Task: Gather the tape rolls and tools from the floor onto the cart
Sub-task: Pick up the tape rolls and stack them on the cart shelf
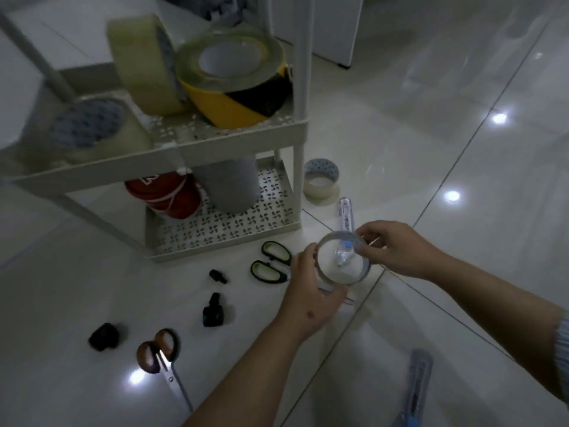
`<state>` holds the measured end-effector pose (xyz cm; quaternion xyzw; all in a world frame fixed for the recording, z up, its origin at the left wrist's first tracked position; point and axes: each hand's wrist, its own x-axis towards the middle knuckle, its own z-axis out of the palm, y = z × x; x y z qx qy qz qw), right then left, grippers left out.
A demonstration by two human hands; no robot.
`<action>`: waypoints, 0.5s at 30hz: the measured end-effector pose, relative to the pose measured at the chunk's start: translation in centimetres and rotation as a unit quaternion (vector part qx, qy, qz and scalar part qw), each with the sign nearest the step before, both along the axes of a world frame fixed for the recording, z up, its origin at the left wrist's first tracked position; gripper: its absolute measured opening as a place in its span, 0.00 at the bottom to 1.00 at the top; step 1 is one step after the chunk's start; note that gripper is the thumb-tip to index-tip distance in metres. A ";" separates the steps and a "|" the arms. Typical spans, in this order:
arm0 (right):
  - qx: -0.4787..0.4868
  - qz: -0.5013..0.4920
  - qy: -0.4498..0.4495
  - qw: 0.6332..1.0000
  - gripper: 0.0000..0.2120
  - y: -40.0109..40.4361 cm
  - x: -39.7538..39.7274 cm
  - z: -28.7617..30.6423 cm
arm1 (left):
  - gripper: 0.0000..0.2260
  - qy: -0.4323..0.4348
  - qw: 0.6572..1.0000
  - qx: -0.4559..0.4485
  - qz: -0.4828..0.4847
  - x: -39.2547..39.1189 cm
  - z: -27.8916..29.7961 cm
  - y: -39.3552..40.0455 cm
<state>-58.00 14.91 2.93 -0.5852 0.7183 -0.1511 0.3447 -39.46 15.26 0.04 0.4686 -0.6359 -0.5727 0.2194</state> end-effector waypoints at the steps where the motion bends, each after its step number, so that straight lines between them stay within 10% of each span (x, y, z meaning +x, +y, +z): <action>1: -0.015 0.002 -0.004 1.000 0.07 -0.4 1.0 0.9 | 0.30 0.007 1.000 -0.012 0.013 0.9 0.6 -0.3; 15: -0.291 0.158 -0.054 0.942 0.23 -3.1 14.9 14.8 | 0.41 0.112 0.967 -0.186 0.131 14.3 13.5 -4.5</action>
